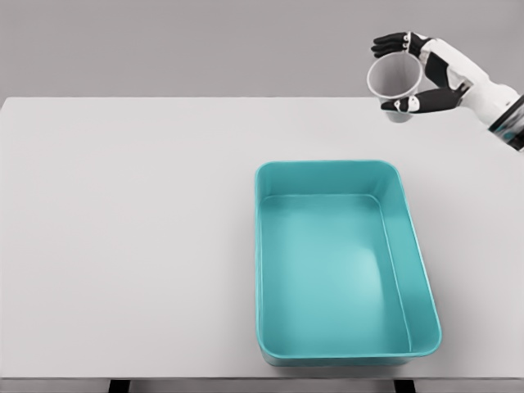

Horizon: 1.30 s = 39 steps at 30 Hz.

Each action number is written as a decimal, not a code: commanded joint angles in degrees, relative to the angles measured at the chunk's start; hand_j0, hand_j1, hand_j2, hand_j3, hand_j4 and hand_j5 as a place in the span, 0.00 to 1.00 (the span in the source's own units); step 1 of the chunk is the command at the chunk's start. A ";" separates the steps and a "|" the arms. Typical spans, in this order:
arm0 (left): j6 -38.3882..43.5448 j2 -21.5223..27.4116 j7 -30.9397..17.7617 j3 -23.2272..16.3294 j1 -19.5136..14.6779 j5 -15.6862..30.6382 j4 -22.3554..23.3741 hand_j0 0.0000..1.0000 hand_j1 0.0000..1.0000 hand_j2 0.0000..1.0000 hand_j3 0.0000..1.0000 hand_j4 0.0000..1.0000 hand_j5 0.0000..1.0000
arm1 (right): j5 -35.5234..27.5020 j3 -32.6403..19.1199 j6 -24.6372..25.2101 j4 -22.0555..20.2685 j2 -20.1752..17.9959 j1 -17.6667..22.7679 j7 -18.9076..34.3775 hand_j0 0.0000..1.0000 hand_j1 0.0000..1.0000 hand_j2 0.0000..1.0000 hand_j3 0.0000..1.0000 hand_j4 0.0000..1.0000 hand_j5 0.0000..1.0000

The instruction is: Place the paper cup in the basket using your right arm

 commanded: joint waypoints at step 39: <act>0.06 0.00 -0.02 0.02 0.00 0.03 0.00 1.00 1.00 1.00 1.00 1.00 1.00 | 11.49 0.29 -8.02 -35.38 -9.68 10.98 -0.02 0.74 0.74 0.74 0.74 0.74 0.74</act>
